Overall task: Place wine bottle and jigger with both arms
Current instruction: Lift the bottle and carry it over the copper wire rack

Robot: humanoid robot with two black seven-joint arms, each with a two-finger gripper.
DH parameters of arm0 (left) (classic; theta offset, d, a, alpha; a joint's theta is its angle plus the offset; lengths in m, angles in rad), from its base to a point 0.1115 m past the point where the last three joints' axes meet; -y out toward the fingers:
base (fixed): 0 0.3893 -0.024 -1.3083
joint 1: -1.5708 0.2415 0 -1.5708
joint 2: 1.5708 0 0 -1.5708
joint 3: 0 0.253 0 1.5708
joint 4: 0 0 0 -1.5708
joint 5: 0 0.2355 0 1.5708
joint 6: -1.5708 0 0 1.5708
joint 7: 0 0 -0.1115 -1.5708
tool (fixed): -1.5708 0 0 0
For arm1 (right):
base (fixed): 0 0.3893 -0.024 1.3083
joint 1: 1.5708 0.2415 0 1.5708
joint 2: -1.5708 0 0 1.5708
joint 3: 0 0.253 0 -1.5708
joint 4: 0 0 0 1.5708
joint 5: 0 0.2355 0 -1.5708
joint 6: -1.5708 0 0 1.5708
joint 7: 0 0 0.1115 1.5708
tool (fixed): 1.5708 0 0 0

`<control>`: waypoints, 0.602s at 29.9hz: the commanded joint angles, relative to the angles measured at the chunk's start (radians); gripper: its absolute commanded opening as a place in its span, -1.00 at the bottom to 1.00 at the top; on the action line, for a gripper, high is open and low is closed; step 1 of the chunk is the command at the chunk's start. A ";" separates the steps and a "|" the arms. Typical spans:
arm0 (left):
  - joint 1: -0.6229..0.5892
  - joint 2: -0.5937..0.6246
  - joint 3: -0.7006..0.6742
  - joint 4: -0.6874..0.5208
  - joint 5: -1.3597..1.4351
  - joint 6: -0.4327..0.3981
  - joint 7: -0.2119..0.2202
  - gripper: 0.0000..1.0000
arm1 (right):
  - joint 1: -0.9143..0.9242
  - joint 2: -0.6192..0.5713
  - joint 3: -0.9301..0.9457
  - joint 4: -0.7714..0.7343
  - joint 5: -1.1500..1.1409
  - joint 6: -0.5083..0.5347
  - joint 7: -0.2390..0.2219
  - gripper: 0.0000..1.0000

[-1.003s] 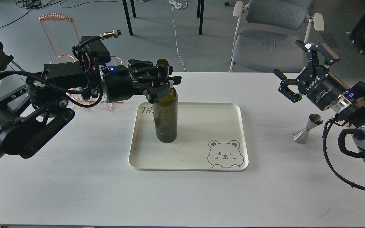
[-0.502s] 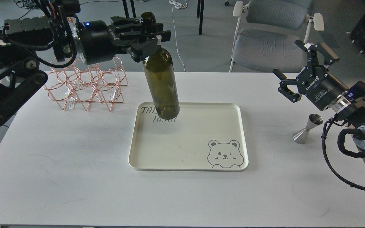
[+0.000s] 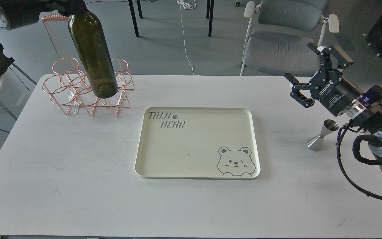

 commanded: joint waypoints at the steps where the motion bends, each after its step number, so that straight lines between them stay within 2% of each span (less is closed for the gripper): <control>1: 0.001 -0.010 -0.001 0.060 -0.002 0.009 0.000 -0.52 | -0.001 0.000 0.000 0.000 -0.001 0.000 0.000 0.98; 9: -0.023 -0.053 -0.001 0.105 -0.001 0.018 0.000 -0.54 | 0.001 -0.002 0.000 0.000 -0.001 0.000 0.000 0.98; 18: -0.031 -0.079 0.010 0.126 0.005 0.048 0.000 -0.76 | -0.001 -0.002 0.000 0.002 -0.001 0.000 0.000 0.98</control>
